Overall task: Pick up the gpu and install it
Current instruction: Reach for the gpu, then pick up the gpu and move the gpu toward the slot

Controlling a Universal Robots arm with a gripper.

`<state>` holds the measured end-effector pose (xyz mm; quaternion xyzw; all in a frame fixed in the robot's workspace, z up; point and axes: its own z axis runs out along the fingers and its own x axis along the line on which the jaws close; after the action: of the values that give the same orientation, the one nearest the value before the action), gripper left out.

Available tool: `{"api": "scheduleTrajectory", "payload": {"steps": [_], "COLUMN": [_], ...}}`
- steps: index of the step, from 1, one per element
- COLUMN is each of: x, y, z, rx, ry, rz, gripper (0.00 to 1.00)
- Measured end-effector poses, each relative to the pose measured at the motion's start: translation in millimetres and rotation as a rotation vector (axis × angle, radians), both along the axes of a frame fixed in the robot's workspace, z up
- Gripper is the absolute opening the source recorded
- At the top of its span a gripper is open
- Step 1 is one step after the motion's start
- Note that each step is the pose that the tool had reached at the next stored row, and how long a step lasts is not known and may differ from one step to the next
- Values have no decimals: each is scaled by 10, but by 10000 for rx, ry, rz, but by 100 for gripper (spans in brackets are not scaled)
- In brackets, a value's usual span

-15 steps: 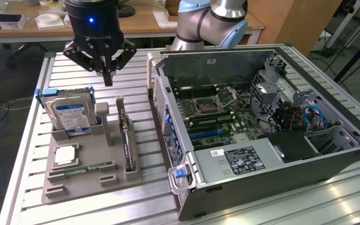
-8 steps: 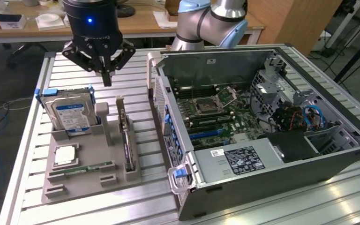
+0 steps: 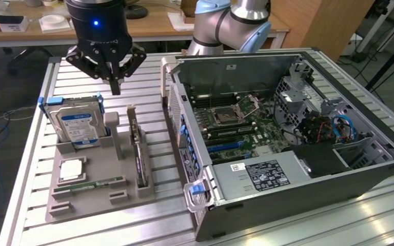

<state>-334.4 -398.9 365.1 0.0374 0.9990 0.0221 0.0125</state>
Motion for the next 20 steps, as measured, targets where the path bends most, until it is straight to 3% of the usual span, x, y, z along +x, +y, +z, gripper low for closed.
{"api": "scheduleTrajectory", "payload": {"steps": [4,12,20], "x": [-1,-1,-1], "y": [0,0,0], "z": [0,0,0], "rx": [0,0,0], "ry": [0,0,0], "rz": [-1,-1,-1], "gripper": [11,41,41]}}
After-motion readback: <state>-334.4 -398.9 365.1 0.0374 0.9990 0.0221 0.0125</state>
